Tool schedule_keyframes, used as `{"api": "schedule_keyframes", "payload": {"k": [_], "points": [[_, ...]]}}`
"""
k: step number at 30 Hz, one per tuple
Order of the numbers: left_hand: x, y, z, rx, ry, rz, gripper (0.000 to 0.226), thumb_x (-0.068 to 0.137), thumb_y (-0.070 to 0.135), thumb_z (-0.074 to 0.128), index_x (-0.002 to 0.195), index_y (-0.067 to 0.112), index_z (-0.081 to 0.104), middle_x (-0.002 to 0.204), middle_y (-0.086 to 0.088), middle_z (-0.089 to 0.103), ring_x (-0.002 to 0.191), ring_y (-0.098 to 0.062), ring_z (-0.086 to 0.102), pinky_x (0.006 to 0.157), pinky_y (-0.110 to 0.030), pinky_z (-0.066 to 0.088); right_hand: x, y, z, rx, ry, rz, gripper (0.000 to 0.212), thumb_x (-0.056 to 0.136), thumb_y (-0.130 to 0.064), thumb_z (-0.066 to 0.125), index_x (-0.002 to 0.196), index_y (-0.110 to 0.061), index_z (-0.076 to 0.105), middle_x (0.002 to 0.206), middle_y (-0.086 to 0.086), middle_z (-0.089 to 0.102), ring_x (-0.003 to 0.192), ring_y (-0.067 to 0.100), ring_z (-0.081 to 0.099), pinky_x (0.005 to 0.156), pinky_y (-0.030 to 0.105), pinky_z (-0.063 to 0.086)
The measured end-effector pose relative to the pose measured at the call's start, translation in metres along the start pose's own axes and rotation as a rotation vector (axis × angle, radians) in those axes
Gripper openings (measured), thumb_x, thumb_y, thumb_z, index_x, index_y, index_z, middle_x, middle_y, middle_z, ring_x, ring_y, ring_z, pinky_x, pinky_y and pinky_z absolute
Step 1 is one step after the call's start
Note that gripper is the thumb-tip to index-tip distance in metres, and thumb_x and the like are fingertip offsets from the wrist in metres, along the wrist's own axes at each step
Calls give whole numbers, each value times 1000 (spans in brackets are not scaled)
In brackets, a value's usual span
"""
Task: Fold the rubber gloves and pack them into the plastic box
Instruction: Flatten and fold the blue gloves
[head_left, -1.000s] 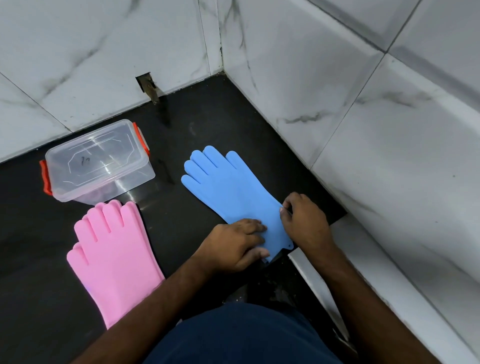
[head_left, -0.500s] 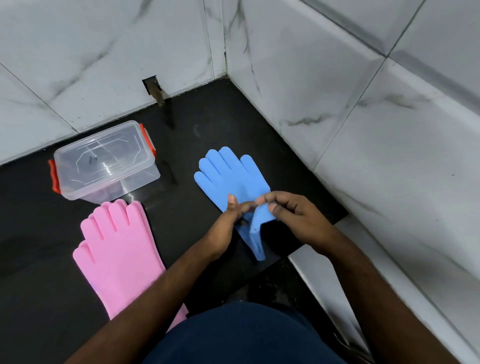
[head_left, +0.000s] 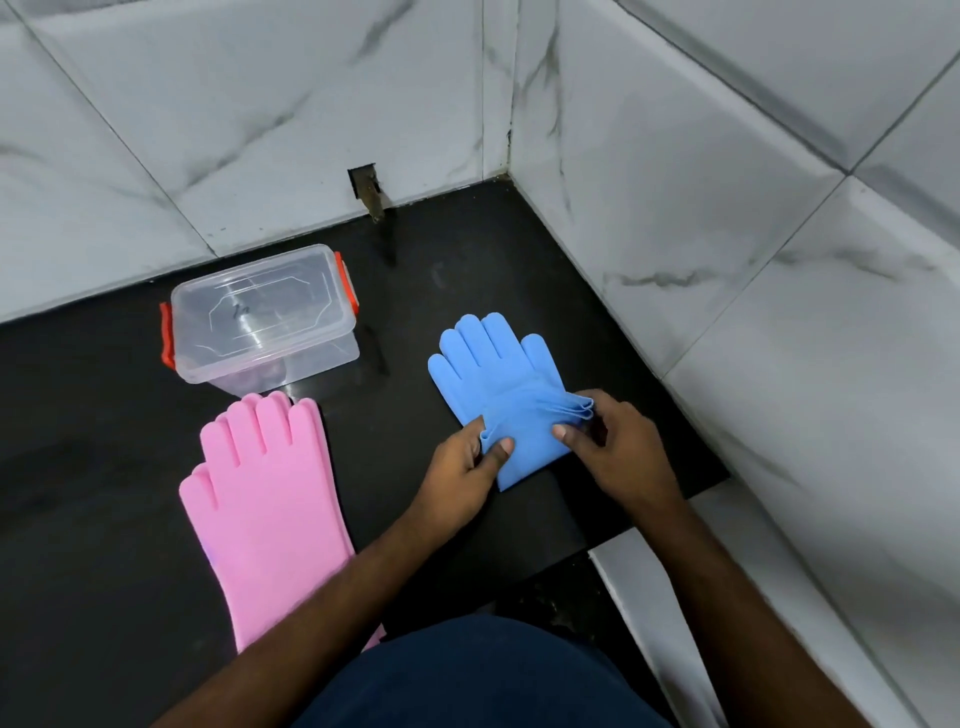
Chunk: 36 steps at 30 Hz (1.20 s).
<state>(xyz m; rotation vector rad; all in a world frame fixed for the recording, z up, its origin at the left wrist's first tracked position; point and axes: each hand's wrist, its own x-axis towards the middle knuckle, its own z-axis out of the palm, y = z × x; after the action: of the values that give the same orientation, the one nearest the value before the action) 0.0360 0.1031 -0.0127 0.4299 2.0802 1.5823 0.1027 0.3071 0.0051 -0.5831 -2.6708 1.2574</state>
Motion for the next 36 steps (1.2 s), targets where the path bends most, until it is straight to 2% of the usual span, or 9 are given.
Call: {"api": "schedule_keyframes", "payload": {"k": [4,6,11,14,18,23,27,31,36], "points": [[2,8,-2,-21,-19,-13,29,108,25,55,134,17,65,129,6,74,122,-14,68,109,-45,52,10,4,2,-82,91,-113,17,91,-23,73,104,-12,70,97,2,54,93,22,57,83,35,50],[4,13,-4,9,22,-10,28,107,29,55,128,15,67,123,4,76,116,-14,71,103,-45,55,16,1,3,-43,77,-177,16,96,-23,67,103,-9,63,99,1,58,92,21,60,81,36,51],[17,26,-15,207,204,69,40,106,47,48,97,12,66,88,-2,74,80,-19,71,74,-43,59,37,-17,8,-91,29,-184,13,103,-39,47,104,-26,45,84,-6,65,74,17,66,63,40,54],[32,31,-20,149,217,-41,39,108,44,46,102,10,64,89,-8,74,79,-26,74,69,-49,62,55,-23,15,-230,47,-231,17,105,-41,41,111,-26,43,81,-10,59,74,21,64,59,32,44],[54,29,-29,54,248,-198,41,109,43,43,112,6,59,100,-18,70,82,-32,77,56,-55,64,83,-29,27,-278,-48,-198,17,105,-41,37,104,-24,39,75,-7,56,71,25,63,57,33,42],[73,26,-39,221,286,-177,35,106,48,46,94,15,50,76,-11,70,47,-29,70,38,-37,54,107,-31,38,-291,-52,-122,20,105,-43,36,103,-23,38,81,2,63,74,32,65,61,38,51],[89,16,-52,633,431,-126,42,98,57,52,74,25,44,63,6,58,59,-15,59,48,-29,34,119,-25,46,-335,46,-100,23,102,-46,43,102,-24,42,93,-2,63,82,32,66,61,35,45],[96,3,-51,628,407,-192,36,96,59,56,91,23,57,77,8,65,73,-16,64,58,-32,43,123,-17,58,-373,28,-73,32,102,-44,46,119,-18,49,116,5,56,97,32,64,64,33,39],[94,-1,-45,537,511,-148,44,93,67,52,87,25,43,68,7,58,62,-11,58,51,-30,35,124,-17,57,-388,41,-72,41,101,-45,47,131,-17,48,121,8,51,106,32,61,68,36,44]]}}
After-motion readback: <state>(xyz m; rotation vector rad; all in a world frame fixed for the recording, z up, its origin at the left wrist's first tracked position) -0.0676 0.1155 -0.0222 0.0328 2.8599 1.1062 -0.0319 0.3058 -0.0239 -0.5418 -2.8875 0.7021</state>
